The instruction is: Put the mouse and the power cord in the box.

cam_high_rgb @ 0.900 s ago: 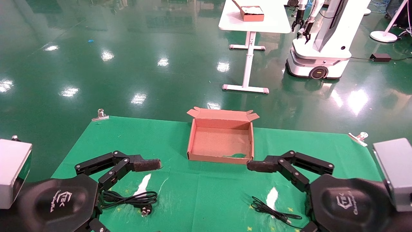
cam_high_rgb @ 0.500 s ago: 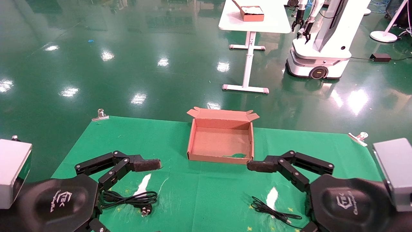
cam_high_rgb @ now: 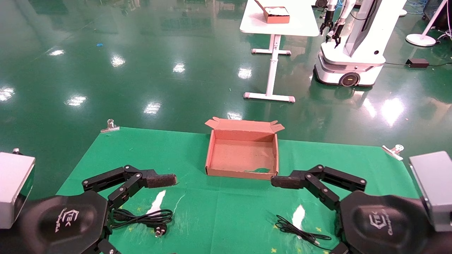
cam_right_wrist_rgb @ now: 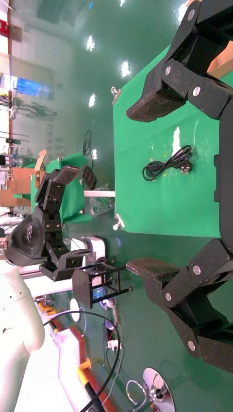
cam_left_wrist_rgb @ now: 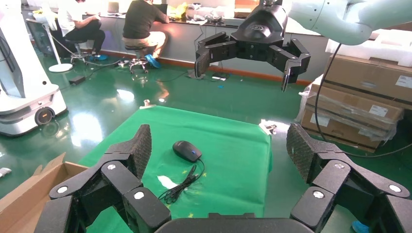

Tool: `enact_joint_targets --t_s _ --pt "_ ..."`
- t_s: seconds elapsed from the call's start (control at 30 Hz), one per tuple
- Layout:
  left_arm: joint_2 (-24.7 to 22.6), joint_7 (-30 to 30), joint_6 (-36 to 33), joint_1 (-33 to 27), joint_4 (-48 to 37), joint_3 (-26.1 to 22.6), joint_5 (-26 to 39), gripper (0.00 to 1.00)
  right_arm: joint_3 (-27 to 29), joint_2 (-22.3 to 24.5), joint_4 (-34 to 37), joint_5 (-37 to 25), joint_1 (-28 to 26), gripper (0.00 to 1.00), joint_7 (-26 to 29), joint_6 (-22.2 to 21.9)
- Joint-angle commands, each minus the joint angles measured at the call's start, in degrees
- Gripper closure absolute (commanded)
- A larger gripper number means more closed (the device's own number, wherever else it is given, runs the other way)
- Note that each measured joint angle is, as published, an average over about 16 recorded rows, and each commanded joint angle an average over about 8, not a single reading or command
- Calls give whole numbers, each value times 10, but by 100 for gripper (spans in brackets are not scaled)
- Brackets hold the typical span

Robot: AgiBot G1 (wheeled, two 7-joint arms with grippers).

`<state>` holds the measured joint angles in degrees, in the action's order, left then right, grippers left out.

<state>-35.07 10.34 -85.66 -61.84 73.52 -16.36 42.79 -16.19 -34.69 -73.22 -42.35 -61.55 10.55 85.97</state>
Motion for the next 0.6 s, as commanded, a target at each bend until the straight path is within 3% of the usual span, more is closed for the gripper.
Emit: enact_joint_targets --t_s 0.03,0.23,0.43,0.6 --pt "0 2 0 2 0 1 -5 0 1 -1 -1 2 0 0 1 -2" --pt "-6 -30 -5 -24 -14 -19 64 0 -11 13 24 -30 -3 0 -16 22" --pt "-34 -94 -13 -93 -97 -75 216 0 -55 22 92 -104 -34 0 -69 46" --pt "-80 -163 -3 -162 -206 -131 353 0 -110 13 178 -207 -82 0 -135 37"
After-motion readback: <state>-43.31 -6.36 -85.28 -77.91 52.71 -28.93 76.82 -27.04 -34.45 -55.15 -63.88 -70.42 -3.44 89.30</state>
